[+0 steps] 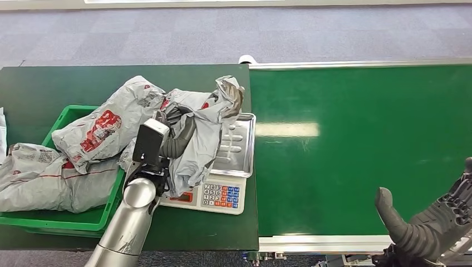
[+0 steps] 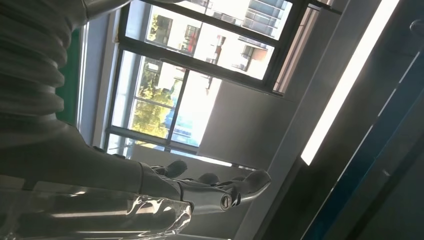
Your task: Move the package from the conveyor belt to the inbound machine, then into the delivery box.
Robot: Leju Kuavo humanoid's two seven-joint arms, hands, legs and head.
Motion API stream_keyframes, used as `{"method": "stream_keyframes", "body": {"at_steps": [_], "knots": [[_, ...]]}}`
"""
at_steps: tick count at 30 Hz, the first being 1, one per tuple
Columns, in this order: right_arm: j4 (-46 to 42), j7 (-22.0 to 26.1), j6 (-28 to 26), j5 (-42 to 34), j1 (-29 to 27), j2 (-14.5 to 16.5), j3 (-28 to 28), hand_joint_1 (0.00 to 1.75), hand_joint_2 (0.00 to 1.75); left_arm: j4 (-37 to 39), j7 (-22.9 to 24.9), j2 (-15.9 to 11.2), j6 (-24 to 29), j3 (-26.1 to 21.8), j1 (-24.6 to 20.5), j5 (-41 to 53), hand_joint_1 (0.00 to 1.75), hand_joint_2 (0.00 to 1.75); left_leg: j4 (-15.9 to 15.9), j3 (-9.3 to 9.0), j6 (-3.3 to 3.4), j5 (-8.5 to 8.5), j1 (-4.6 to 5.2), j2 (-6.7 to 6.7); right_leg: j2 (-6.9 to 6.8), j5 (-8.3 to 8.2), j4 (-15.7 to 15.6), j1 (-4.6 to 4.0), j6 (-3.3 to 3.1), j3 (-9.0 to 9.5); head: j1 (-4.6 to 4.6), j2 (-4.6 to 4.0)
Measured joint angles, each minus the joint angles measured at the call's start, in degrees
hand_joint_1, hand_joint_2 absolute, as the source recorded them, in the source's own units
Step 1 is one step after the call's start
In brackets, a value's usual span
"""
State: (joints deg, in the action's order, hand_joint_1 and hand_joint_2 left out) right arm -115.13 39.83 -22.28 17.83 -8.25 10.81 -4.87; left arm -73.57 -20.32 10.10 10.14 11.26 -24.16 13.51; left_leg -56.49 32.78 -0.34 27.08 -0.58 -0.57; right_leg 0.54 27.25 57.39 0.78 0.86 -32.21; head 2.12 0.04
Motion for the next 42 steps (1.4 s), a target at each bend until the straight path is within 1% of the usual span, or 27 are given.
{"method": "stream_keyframes", "body": {"at_steps": [4, 6, 8, 13, 15, 17, 19, 21, 23, 30, 34, 37, 38, 39, 42], "knots": [[-0.42, 0.02, 0.20, -0.63, -0.74, 0.42, -0.81, 0.00, 1.75, -4.65, -1.36, -0.66, 2.72, -0.91, 1.00, 0.50, 1.75, 1.75, 0.00, 0.00, 0.00, 0.00, 0.00, -0.01, 0.00, 0.00, 0.00, 0.01, 0.00, 0.01, 0.01, -0.01], [-0.53, 0.02, 0.32, -0.68, -1.08, 0.60, -1.09, 0.00, 1.75, -7.23, -2.56, -0.96, 5.38, -1.35, 1.71, 2.54, 1.75, 1.75, 0.00, 0.00, 0.00, 0.00, 0.00, 0.00, 0.00, 0.00, 0.00, 0.00, 0.00, 0.00, 0.02, 0.00], [-0.55, 0.02, 0.65, -0.68, -1.50, 0.91, -1.46, 0.00, 1.75, -10.84, -4.20, -1.25, 9.67, -1.56, 2.80, 6.37, 1.75, 1.75, 0.00, 0.00, 0.00, 0.00, 0.00, 0.01, 0.01, 0.00, 0.00, 0.00, 0.00, -0.01, 0.02, 0.00], [-0.48, 0.02, 2.30, -0.68, -2.09, 2.21, -2.81, 0.00, 1.75, -23.48, -7.91, -1.79, 23.63, -1.50, 6.97, 17.34, 1.75, 1.75, 0.01, 0.01, -0.06, 0.05, -0.01, 0.02, 0.02, 0.06, 0.00, -0.01, -0.02, -0.02, 0.02, 0.00], [-0.32, 0.02, 2.72, -0.66, -2.14, 2.70, -3.23, 0.00, 1.75, -28.24, -9.92, -1.84, 27.53, -1.54, 9.00, 20.04, 1.75, 1.75, 0.02, 0.01, -0.06, 0.06, 0.00, 0.01, 0.02, 0.09, 0.00, 0.00, -0.03, -0.02, 0.01, -0.01], [-0.05, 0.01, 2.92, -0.70, -2.23, 3.05, -3.58, 0.00, 1.75, -32.48, -13.78, -1.41, 29.12, -1.92, 11.25, 21.03, 1.75, 1.75, 0.02, 0.01, -0.06, 0.06, 0.00, 0.01, 0.02, 0.09, 0.00, 0.00, -0.03, -0.02, 0.01, -0.01], [0.27, -0.01, 2.96, -0.87, -2.36, 3.22, -3.73, 0.00, 1.75, -36.04, -17.53, -0.58, 29.44, -2.69, 13.15, 20.96, 1.75, 1.75, 0.02, 0.01, -0.06, 0.06, 0.00, 0.01, 0.02, 0.09, 0.00, 0.00, -0.03, -0.01, 0.01, 0.00], [0.62, -0.01, 2.96, -1.11, -2.45, 3.28, -3.82, 0.00, 1.75, -39.27, -19.06, 0.18, 29.47, -3.57, 14.38, 20.85, 1.75, 1.75, 0.02, 0.00, -0.06, 0.06, 0.00, 0.00, 0.01, 0.09, -0.01, 0.00, -0.03, 0.00, 0.01, 0.00], [0.93, -0.01, 2.96, -1.27, -2.48, 3.29, -3.92, 0.00, 1.75, -41.85, -19.41, 0.75, 29.47, -4.28, 15.13, 20.85, 1.75, 1.75, 0.02, -0.02, -0.06, 0.06, 0.00, -0.01, 0.01, 0.09, -0.01, 0.00, -0.03, 0.02, 0.01, -0.01], [1.73, -0.08, 2.96, -1.38, -2.57, 3.29, -4.07, 0.00, 1.75, -46.46, -19.59, 1.98, 29.47, -5.71, 16.20, 21.42, 1.75, 1.75, 0.02, -0.06, -0.06, 0.05, 0.00, -0.01, 0.01, 0.08, -0.01, -0.01, -0.03, 0.06, 0.02, 0.00], [2.09, -0.37, 2.96, -1.50, -2.76, 3.29, -4.07, 0.00, 1.75, -50.29, -19.59, 3.38, 29.47, -7.69, 16.15, 23.37, 1.74, 1.75, 0.02, -0.05, -0.06, 0.06, 0.00, -0.01, 0.01, 0.09, -0.01, 0.00, -0.03, 0.04, 0.01, 0.00], [2.27, -0.42, 2.98, -1.49, -2.78, 3.33, -4.07, 0.00, 1.75, -50.87, -19.40, 4.49, 29.47, -9.27, 16.11, 25.18, 1.74, 1.75, 0.02, -0.06, -0.06, 0.07, 0.00, -0.02, 0.00, 0.10, -0.02, 0.01, -0.02, 0.03, 0.01, 0.00], [2.28, -0.51, 3.11, -1.42, -2.80, 3.37, -4.06, 0.00, 1.75, -50.19, -18.45, 4.84, 29.47, -9.96, 15.91, 26.35, 1.74, 1.75, 0.02, -0.06, -0.06, 0.07, 0.00, -0.02, 0.00, 0.10, -0.02, 0.01, -0.02, 0.03, 0.01, 0.00], [2.31, -0.68, 3.31, -1.33, -2.82, 3.40, -4.05, 0.00, 1.75, -48.93, -16.22, 5.09, 29.47, -10.78, 15.46, 28.22, 1.75, 1.75, 0.02, -0.07, -0.06, 0.06, 0.00, -0.02, -0.02, 0.10, -0.02, 0.01, -0.02, 0.04, 0.00, 0.00], [2.60, -1.46, 4.40, -0.85, -2.68, 3.50, -3.86, 0.00, 1.75, -41.26, -4.46, 4.60, 29.46, -14.58, 11.67, 35.09, 1.75, 1.75, 0.02, -0.10, -0.06, 0.02, 0.00, -0.04, -0.07, 0.07, -0.02, 0.00, -0.05, 0.11, -0.01, 0.00]]}}
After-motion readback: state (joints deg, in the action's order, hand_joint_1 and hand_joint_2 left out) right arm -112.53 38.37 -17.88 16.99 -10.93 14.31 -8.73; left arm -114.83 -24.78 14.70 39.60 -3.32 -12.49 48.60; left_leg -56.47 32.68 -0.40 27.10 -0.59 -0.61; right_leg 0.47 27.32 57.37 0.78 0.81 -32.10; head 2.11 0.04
